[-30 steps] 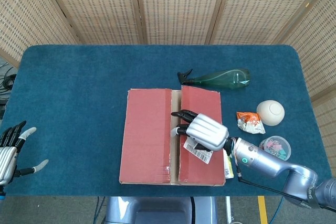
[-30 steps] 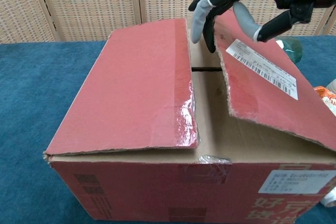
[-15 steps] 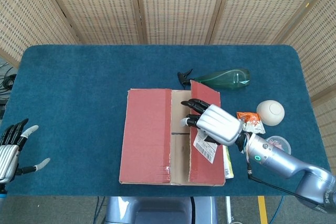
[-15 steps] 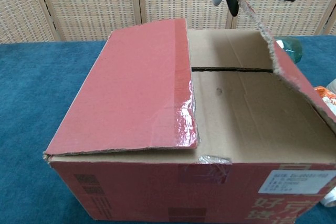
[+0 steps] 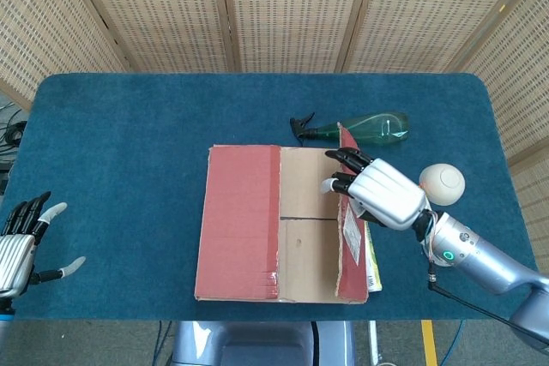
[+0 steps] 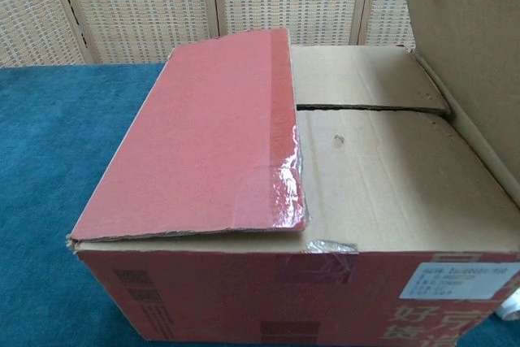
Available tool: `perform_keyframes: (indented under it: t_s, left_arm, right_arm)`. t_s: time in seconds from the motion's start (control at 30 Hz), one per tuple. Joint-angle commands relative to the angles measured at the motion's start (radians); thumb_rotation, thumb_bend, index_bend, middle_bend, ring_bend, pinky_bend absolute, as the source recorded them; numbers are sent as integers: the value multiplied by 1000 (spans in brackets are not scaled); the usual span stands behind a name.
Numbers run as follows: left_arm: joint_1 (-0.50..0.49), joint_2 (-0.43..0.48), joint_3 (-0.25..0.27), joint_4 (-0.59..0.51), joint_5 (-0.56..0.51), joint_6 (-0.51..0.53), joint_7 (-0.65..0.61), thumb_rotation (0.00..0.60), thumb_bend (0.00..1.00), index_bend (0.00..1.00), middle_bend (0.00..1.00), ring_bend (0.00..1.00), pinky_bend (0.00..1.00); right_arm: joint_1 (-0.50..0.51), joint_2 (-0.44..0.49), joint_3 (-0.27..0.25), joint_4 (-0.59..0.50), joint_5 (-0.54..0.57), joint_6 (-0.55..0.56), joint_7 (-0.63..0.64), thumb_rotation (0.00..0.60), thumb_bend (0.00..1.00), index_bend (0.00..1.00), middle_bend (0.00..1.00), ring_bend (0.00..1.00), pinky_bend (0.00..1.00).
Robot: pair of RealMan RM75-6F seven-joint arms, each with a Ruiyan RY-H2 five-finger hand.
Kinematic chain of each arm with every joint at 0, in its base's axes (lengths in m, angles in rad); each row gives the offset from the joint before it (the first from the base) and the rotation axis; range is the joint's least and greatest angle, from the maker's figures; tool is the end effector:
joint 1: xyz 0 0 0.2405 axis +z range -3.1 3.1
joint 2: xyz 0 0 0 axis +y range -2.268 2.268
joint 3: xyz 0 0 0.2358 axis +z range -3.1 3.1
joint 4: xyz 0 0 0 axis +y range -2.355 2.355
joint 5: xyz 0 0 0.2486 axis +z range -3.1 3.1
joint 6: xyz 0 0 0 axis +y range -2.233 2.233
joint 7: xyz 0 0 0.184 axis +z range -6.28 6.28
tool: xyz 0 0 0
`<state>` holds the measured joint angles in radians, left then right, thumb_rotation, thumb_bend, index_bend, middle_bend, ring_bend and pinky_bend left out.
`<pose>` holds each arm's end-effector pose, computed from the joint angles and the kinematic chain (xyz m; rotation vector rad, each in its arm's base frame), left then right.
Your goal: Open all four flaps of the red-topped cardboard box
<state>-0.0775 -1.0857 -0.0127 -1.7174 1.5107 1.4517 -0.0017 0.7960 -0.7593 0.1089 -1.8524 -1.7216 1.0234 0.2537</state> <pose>-0.2924 0.2090 0.1010 -1.4097 -1.0138 -0.9180 -0.0760 -0.3487 0.1154 2.1836 -0.5718 1.1390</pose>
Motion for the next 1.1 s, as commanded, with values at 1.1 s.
perform_keyframes:
  t_s: [1.1]
  left_arm:
    - [-21,5,-3,-37,13,-7,51,397,166,154,0,0,0]
  right_arm:
    - [-128,110,12,106,77,17,-10,600,1000,339,449,108,141]
